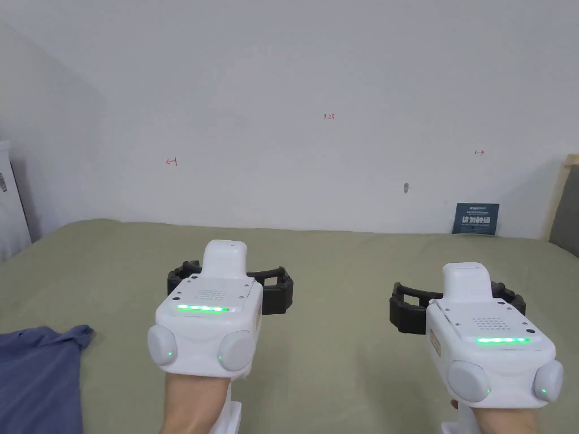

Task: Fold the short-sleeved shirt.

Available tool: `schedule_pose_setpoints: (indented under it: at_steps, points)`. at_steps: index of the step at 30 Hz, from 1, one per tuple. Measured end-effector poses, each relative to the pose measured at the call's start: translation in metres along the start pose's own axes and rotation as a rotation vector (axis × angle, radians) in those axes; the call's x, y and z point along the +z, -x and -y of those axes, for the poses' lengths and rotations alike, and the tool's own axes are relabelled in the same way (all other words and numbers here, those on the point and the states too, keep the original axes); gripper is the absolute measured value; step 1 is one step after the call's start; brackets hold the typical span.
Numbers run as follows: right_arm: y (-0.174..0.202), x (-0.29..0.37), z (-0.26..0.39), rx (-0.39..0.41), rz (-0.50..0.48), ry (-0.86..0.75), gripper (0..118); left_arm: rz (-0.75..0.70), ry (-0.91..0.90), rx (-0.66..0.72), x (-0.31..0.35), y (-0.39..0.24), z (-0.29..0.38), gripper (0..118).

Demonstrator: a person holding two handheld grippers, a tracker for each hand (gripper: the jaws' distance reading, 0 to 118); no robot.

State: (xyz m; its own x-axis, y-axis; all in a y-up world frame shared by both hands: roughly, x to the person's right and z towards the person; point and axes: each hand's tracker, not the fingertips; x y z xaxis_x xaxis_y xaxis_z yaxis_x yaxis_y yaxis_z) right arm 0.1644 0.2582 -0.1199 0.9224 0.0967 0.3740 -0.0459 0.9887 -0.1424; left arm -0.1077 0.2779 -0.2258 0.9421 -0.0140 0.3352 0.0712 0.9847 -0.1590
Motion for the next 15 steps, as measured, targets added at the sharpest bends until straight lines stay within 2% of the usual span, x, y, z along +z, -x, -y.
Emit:
schedule_pose_setpoints:
  at_steps: [15]
  points:
    - [0.0013, 0.0, 0.0013, -0.001, -0.003, 0.002, 118, 0.003, -0.002, -0.003, 0.0008, 0.0005, 0.0004, 118]
